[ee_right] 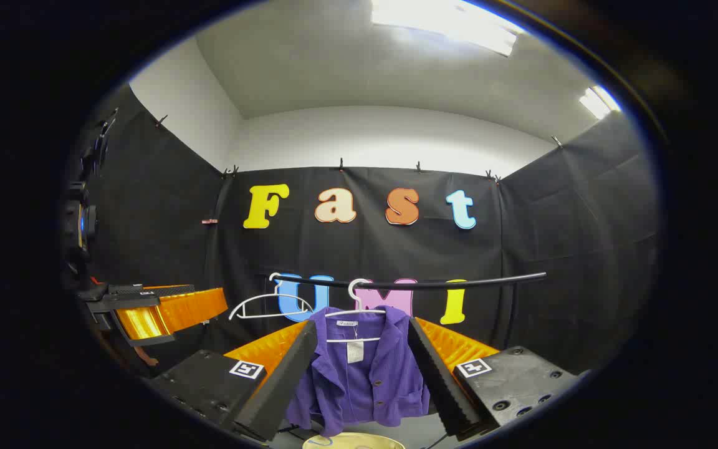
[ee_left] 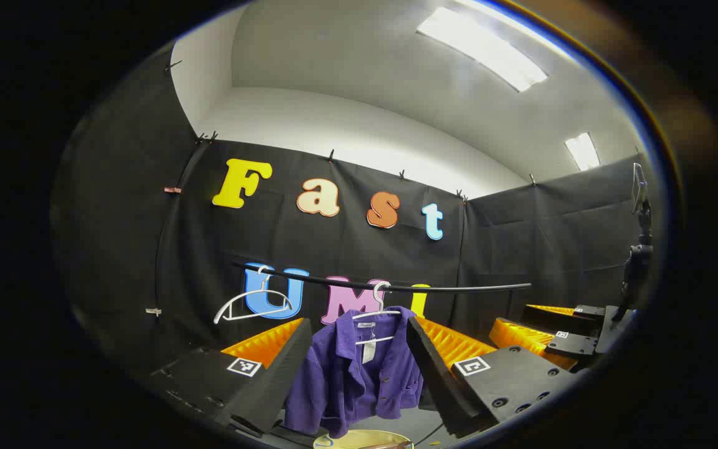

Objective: Grasp the clothes on the hanger with both hands and then place them into the laundry hamper below.

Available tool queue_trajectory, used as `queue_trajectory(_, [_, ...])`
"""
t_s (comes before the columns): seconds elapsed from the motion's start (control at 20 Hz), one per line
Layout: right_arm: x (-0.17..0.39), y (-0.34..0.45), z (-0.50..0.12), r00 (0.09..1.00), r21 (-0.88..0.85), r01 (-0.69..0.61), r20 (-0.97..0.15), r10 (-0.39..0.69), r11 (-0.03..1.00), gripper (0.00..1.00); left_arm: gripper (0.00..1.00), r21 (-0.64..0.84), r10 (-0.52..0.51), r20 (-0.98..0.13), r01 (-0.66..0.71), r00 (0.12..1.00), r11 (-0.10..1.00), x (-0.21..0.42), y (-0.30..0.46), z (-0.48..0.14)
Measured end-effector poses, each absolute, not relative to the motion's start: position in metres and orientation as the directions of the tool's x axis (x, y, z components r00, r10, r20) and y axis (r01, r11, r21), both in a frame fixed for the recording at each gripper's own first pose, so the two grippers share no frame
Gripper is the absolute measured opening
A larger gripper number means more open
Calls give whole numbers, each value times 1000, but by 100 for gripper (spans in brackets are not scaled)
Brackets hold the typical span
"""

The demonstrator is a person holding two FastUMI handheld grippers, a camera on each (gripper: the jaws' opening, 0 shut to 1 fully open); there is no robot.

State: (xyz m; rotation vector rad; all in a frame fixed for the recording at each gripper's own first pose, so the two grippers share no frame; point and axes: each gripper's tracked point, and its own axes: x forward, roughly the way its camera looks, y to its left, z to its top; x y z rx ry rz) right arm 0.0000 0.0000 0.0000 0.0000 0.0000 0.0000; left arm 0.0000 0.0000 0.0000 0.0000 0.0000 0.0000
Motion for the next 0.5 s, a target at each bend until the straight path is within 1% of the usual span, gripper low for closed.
queue_trajectory(0.5, [1,6,-1,1000,3,-13,2,13,1000,96,96,3,4,13,-4,1000,1000,-2,6,3])
